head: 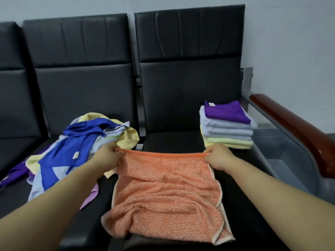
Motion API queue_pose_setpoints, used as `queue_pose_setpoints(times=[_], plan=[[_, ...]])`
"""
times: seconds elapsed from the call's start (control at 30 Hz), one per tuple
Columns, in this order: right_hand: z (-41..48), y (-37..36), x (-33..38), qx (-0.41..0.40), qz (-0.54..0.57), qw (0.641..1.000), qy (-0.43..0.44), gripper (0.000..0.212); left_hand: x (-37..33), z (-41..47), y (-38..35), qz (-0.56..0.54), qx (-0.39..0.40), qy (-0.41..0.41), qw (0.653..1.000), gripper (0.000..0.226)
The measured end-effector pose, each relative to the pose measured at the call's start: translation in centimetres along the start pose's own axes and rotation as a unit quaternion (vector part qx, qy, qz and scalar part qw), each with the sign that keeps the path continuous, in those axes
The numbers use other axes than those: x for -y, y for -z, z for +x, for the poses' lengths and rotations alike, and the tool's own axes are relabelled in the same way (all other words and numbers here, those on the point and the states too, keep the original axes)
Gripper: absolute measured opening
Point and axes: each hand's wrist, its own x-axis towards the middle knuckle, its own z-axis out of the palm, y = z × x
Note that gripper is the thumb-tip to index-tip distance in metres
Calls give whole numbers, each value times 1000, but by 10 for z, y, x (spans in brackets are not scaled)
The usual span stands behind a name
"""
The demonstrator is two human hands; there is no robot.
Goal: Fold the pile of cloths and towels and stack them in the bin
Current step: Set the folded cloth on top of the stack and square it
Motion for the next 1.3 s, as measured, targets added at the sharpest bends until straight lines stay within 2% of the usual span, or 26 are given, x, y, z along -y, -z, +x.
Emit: queue_pose_setpoints(times=[0.1,0.2,0.33,0.43,0.6,0.73,0.8,1.0,1.1,1.23,1.3], plan=[[6,33,35,-91,43,995,9,17,-35,5,34,-87,-46,-18,995,10],[10,77,80,-205,161,963,66,7,-73,10,85,-150,-125,-73,978,6],[-6,119,108,-253,225,930,145,10,-105,-1,130,-198,-194,-139,951,6],[-23,117,90,-220,208,941,151,3,-96,-12,125,-171,-191,-157,954,6],[-40,72,22,-87,136,982,101,8,-50,-31,64,-77,-84,-120,986,14],[-45,33,-24,-29,57,996,64,15,-5,-37,10,-23,5,-92,995,13],[-46,24,-31,5,17,998,60,11,8,-41,-7,-20,14,-81,996,14],[-37,13,-29,-52,92,991,82,12,11,-43,-14,-168,-14,-16,986,13],[-36,12,-27,-53,110,989,79,15,8,-50,-4,-157,-12,-17,987,11],[-39,15,-27,36,73,997,12,10,9,-59,2,-100,31,4,994,17],[-44,19,-27,93,105,989,-47,7,13,-61,3,-74,70,36,994,21]])
